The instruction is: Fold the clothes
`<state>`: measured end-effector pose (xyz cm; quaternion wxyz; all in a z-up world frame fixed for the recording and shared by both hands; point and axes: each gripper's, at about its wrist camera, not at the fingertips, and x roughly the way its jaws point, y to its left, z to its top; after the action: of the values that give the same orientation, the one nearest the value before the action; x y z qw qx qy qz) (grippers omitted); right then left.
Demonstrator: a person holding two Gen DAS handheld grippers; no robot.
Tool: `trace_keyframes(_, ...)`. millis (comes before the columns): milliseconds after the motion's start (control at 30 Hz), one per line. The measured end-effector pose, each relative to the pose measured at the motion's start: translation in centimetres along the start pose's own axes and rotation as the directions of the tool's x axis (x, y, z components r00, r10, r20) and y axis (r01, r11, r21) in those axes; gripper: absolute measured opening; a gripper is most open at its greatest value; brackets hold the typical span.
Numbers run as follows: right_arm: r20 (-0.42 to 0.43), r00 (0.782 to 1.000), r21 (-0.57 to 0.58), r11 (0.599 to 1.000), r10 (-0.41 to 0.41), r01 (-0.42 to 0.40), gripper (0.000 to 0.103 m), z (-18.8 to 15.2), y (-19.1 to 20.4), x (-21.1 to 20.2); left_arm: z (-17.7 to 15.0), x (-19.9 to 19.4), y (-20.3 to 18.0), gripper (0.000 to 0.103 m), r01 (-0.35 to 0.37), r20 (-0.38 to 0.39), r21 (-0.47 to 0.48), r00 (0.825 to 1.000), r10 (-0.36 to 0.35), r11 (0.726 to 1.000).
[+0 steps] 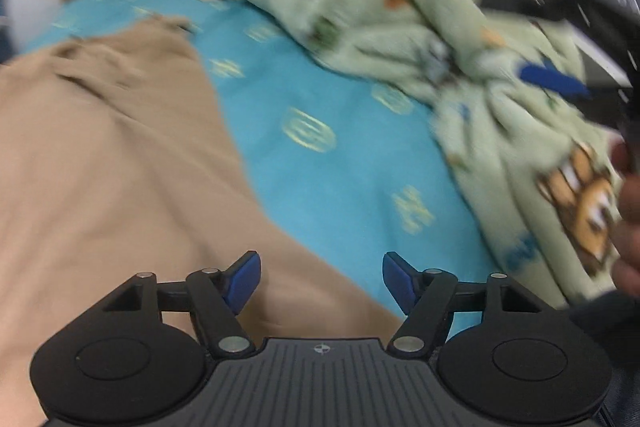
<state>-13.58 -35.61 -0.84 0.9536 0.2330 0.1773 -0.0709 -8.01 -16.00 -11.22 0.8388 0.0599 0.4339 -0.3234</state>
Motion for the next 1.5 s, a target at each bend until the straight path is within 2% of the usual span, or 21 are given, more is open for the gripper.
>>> trace_keyframes(100,-0.021,1.000,0.020,1.000,0.005,-0.005,0.087,-0.3,-0.8,0.8,-1.2,2.7,-2.6,0.067,0.061,-0.062,0.065,0.996,-0.057,0.996)
trace_keyframes(167,-0.039,0.999,0.034,0.999,0.005,-0.004,0.087,-0.6,-1.1,1.3,-2.2,3.9,-3.8,0.067,0.049,-0.086,0.125,0.996,-0.038,0.991)
trace_keyframes(267,-0.063,0.998,0.059,0.998,0.004,0.000,0.087,-1.1,-1.6,2.1,-3.4,5.1,-5.1,0.066,0.007,-0.066,0.227,0.998,0.009,0.974)
trace_keyframes(333,-0.073,0.997,0.064,0.998,-0.005,0.009,0.087,-1.3,-1.8,2.4,-3.7,5.2,-5.1,0.037,-0.015,-0.048,0.230,0.999,0.027,0.973)
trace_keyframes(433,-0.082,0.996,0.072,0.997,-0.018,0.024,0.087,-1.5,-2.0,2.7,-4.0,5.0,-4.6,0.011,-0.040,-0.024,0.205,0.999,0.046,0.978)
trace_keyframes(500,-0.089,0.996,0.077,0.996,-0.026,0.033,0.087,-1.6,-2.1,2.9,-3.7,4.2,-3.6,0.008,-0.025,-0.023,0.158,0.999,0.029,0.987)
trace_keyframes(600,-0.093,0.995,0.084,0.995,-0.042,0.050,0.087,-1.6,-2.3,3.1,-2.9,2.5,-2.3,0.008,0.001,-0.012,0.084,1.000,0.000,0.996)
trace_keyframes(700,-0.091,0.994,0.093,0.993,-0.057,0.065,0.087,-1.6,-2.5,2.9,-3.3,-1.0,-0.1,0.008,-0.017,-0.008,-0.020,1.000,0.017,1.000)
trace_keyframes(800,-0.091,0.995,0.108,0.993,-0.041,0.051,0.087,-1.6,-2.4,2.4,-4.0,-4.5,2.3,0.008,-0.040,-0.013,-0.129,0.999,0.039,0.991)
trace_keyframes(933,-0.098,0.995,0.096,0.995,-0.006,0.016,0.087,-1.8,-1.4,1.9,-4.9,-9.2,5.5,0.008,-0.071,-0.023,-0.272,0.997,0.067,0.960)
trace_keyframes(1067,-0.118,0.993,0.074,0.997,0.030,-0.021,0.087,-2.3,-0.1,1.9,-5.8,-13.9,8.7,0.007,-0.101,-0.038,-0.408,0.995,0.094,0.907)
trace_keyframes(1167,-0.140,0.989,0.039,0.999,0.042,-0.037,0.087,-2.8,1.0,2.0,-5.9,-14.1,10.0,0.007,-0.108,-0.058,-0.450,0.994,0.092,0.887)
trace_keyframes(1267,-0.161,0.986,0.013,0.999,0.046,-0.044,0.087,-3.4,1.8,2.2,-6.0,-13.9,11.2,0.017,-0.114,-0.079,-0.483,0.993,0.087,0.868)
trace_keyframes(1333,-0.173,0.984,0.000,0.999,0.045,-0.045,0.087,-3.6,2.1,2.4,-5.9,-13.5,11.7,0.041,-0.120,-0.095,-0.497,0.992,0.084,0.859)
trace_keyframes(1367,-0.179,0.983,-0.007,0.999,0.044,-0.046,0.087,-3.8,2.3,2.5,-5.8,-13.0,11.7,0.046,-0.123,-0.103,-0.500,0.991,0.081,0.857)
trace_keyframes(1500,-0.201,0.978,-0.027,0.998,0.050,-0.057,0.087,-4.3,2.9,2.9,-5.5,-10.3,12.4,0.049,-0.127,-0.139,-0.531,0.988,0.062,0.838)
